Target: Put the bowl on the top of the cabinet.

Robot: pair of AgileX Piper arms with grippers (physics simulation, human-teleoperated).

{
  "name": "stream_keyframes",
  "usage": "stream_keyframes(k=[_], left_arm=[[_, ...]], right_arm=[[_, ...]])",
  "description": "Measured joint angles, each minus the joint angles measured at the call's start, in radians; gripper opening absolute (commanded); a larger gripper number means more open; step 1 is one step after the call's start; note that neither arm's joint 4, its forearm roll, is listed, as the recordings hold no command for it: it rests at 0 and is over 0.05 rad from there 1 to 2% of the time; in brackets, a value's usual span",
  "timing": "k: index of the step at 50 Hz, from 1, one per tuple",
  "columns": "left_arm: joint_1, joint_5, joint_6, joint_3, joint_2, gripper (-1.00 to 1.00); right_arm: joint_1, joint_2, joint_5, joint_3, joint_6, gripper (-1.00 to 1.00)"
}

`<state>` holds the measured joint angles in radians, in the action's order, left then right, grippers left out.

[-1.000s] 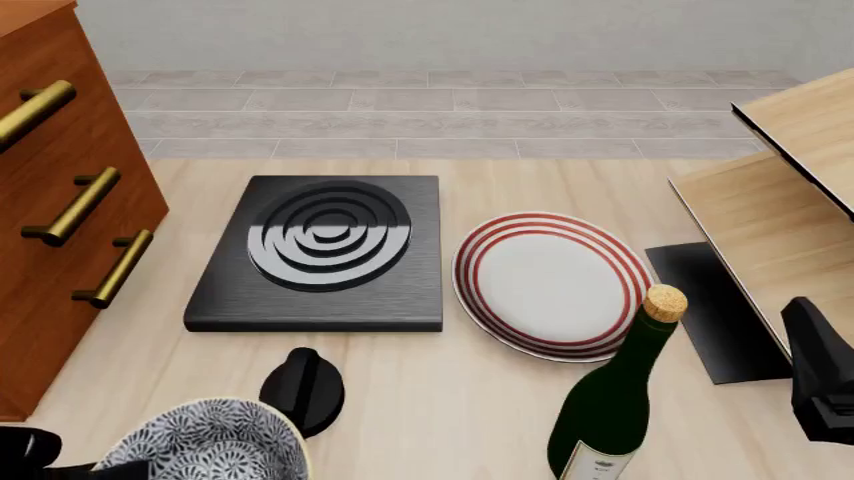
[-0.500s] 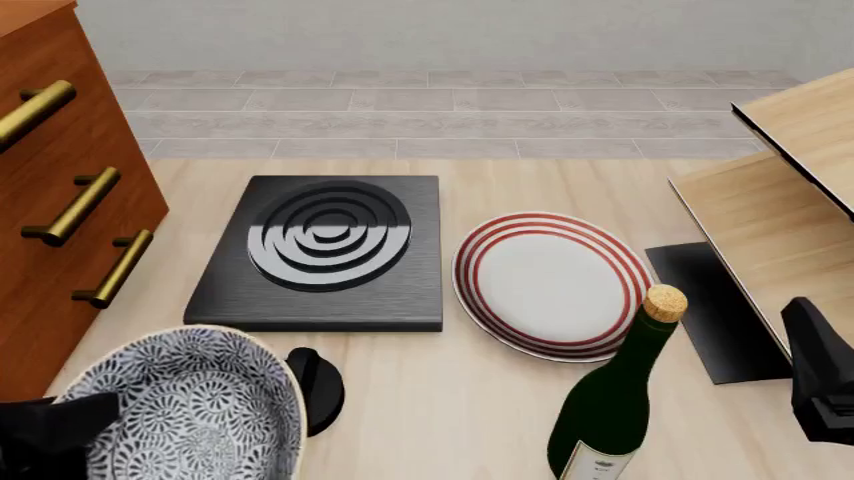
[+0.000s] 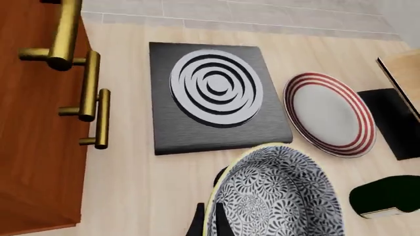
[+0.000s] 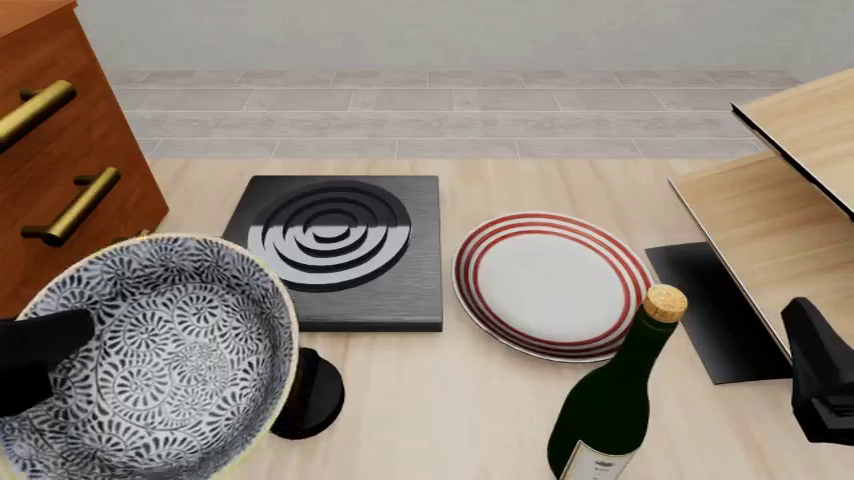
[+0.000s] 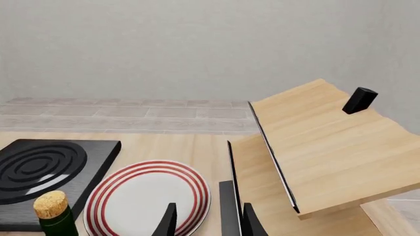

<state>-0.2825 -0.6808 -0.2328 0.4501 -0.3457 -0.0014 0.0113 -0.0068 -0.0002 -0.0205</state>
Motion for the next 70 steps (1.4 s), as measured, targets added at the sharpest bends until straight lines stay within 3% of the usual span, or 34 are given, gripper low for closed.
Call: stream_keyframes(k=[40, 70], left_arm=[[-0.003, 0.262, -0.025, 0.256, -0.329, -1.00], [0.031, 0.415, -0.030, 0.294, -0.524, -1.00]], right_arm=[[0.002, -0.007, 0.003, -0.005, -0.001, 1.00], [0.005, -0.005, -0.002, -0.002, -0.010, 1.00]])
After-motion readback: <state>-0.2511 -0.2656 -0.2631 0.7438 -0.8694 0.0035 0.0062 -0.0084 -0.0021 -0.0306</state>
